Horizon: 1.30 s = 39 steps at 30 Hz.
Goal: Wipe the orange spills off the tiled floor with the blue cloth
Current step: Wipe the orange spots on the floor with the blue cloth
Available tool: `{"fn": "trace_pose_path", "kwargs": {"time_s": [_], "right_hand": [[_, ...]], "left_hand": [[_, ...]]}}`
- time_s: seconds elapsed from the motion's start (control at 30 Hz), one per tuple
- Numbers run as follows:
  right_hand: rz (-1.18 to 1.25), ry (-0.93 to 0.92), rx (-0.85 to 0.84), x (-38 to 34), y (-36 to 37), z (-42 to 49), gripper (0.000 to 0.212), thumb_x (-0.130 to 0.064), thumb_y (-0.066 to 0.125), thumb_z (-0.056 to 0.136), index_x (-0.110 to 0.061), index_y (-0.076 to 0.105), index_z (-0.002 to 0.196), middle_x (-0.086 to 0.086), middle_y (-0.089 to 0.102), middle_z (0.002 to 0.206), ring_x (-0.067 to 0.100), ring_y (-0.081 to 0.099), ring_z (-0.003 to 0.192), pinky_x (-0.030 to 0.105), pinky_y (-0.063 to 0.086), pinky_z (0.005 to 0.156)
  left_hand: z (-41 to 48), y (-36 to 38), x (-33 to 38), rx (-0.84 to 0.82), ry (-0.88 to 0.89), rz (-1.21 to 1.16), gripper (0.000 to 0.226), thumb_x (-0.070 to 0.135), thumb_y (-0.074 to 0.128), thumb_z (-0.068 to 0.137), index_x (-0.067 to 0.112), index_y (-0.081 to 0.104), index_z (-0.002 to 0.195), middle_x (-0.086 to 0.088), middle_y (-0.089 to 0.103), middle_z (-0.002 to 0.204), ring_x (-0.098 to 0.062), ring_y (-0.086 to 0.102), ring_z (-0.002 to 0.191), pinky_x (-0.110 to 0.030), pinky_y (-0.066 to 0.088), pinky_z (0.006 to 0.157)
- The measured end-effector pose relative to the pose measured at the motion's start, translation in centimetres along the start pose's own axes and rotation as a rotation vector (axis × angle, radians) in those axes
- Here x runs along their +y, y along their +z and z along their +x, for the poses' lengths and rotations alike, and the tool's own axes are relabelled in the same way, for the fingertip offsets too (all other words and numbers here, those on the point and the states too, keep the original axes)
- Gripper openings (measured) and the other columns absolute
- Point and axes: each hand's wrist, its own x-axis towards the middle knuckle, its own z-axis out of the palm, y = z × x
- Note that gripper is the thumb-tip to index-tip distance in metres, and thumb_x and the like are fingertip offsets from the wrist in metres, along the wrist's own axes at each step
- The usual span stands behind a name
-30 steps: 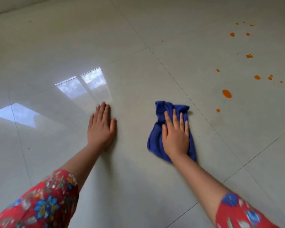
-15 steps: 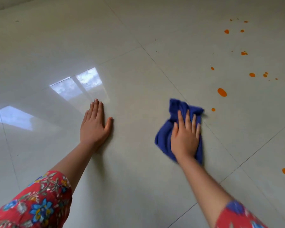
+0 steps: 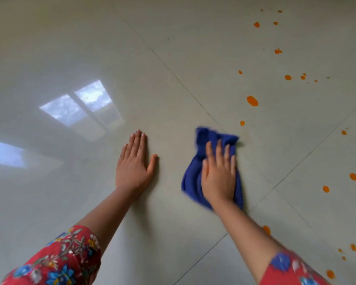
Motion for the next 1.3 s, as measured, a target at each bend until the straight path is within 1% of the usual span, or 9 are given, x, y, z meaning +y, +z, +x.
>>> {"fn": "trace_pose_path", "kwargs": {"time_s": [0.1, 0.2, 0.27, 0.4, 0.47, 0.67, 0.9, 1.13, 1.3], "right_hand": [[0.010, -0.325, -0.123, 3.1, -0.6, -1.8, 0.053, -0.030, 0.028, 0.098, -0.020, 0.036, 0.149, 0.006, 0.029, 0.158, 0.027, 0.029, 0.145, 0.042, 0.019, 0.117], [0.006, 0.022, -0.058, 2.9, -0.9, 3.0, 0.055, -0.033, 0.024, 0.096, -0.017, 0.041, 0.147, 0.010, 0.035, 0.155, 0.031, 0.034, 0.142, 0.046, 0.024, 0.117], [0.021, 0.040, -0.021, -0.1, -0.6, 3.6, 0.057, -0.034, 0.026, 0.094, -0.014, 0.044, 0.144, 0.014, 0.039, 0.152, 0.035, 0.038, 0.139, 0.050, 0.028, 0.115], [0.033, -0.558, -0.182, -2.4, -1.0, -7.5, 0.057, -0.035, 0.038, 0.095, -0.022, 0.034, 0.150, 0.007, 0.028, 0.159, 0.030, 0.028, 0.145, 0.044, 0.018, 0.117], [0.062, -0.665, -0.237, 1.0, -1.9, -9.6, 0.056, -0.037, 0.039, 0.095, -0.030, 0.031, 0.150, 0.001, 0.024, 0.160, 0.025, 0.025, 0.146, 0.042, 0.017, 0.117], [-0.039, -0.088, -0.112, 3.8, -1.7, -1.2, 0.055, -0.036, 0.032, 0.095, -0.026, 0.037, 0.148, 0.007, 0.032, 0.157, 0.035, 0.031, 0.143, 0.048, 0.016, 0.116], [0.016, -0.408, -0.243, 3.8, -3.4, -14.9, 0.070, -0.063, 0.039, 0.092, -0.033, 0.022, 0.153, -0.001, 0.015, 0.163, 0.027, 0.017, 0.149, 0.049, 0.016, 0.117], [-0.090, 0.289, -0.092, 9.2, -3.6, -9.7, 0.056, -0.042, 0.028, 0.097, -0.024, 0.037, 0.149, 0.006, 0.037, 0.155, 0.032, 0.032, 0.143, 0.053, 0.022, 0.114], [-0.048, -0.056, -0.154, 9.0, -4.1, -19.4, 0.053, -0.035, 0.028, 0.100, -0.021, 0.032, 0.152, 0.004, 0.024, 0.160, 0.026, 0.022, 0.147, 0.044, 0.019, 0.118]], "left_hand": [[-0.2, -0.1, 0.2, 0.004, 0.013, -0.025, 0.067, 0.053, 0.021, 0.097, 0.023, 0.006, 0.155, 0.007, 0.001, 0.161, -0.007, -0.003, 0.148, -0.031, 0.006, 0.121], [-0.2, -0.2, 0.2, 0.019, 0.006, -0.042, 0.065, 0.049, 0.024, 0.097, 0.023, 0.011, 0.155, 0.008, 0.005, 0.161, -0.006, 0.000, 0.147, -0.030, 0.008, 0.121], [-0.1, -0.3, 0.3, 0.031, 0.013, -0.068, 0.063, 0.045, 0.027, 0.096, 0.023, 0.016, 0.154, 0.008, 0.009, 0.160, -0.005, 0.003, 0.147, -0.030, 0.009, 0.121], [-0.4, -0.7, 0.1, 0.028, 0.056, -0.141, 0.059, 0.036, 0.032, 0.094, 0.024, 0.030, 0.151, 0.011, 0.020, 0.157, -0.001, 0.011, 0.144, -0.029, 0.014, 0.120], [-0.5, -0.9, 0.0, 0.037, 0.074, -0.173, 0.057, 0.033, 0.033, 0.093, 0.024, 0.033, 0.150, 0.012, 0.022, 0.156, -0.001, 0.013, 0.144, -0.030, 0.016, 0.120], [-0.6, -0.8, 0.6, 0.027, 0.132, -0.156, 0.056, 0.036, 0.034, 0.095, 0.026, 0.033, 0.149, 0.012, 0.023, 0.157, -0.003, 0.015, 0.145, -0.028, 0.016, 0.119], [-1.4, -0.3, 2.6, -0.079, 0.352, -0.186, 0.058, 0.043, 0.032, 0.094, 0.024, 0.036, 0.148, 0.009, 0.027, 0.156, -0.008, 0.023, 0.144, -0.032, 0.022, 0.118], [-5.1, 3.5, 12.5, -0.139, 0.411, -0.231, 0.057, 0.041, 0.021, 0.098, 0.024, 0.026, 0.152, 0.009, 0.018, 0.159, -0.009, 0.016, 0.147, -0.023, 0.011, 0.118], [-5.9, 4.6, 13.3, -0.176, 0.497, -0.042, 0.058, 0.044, 0.017, 0.100, 0.025, 0.016, 0.154, 0.011, 0.007, 0.160, -0.007, 0.004, 0.148, -0.027, 0.003, 0.120]]}}
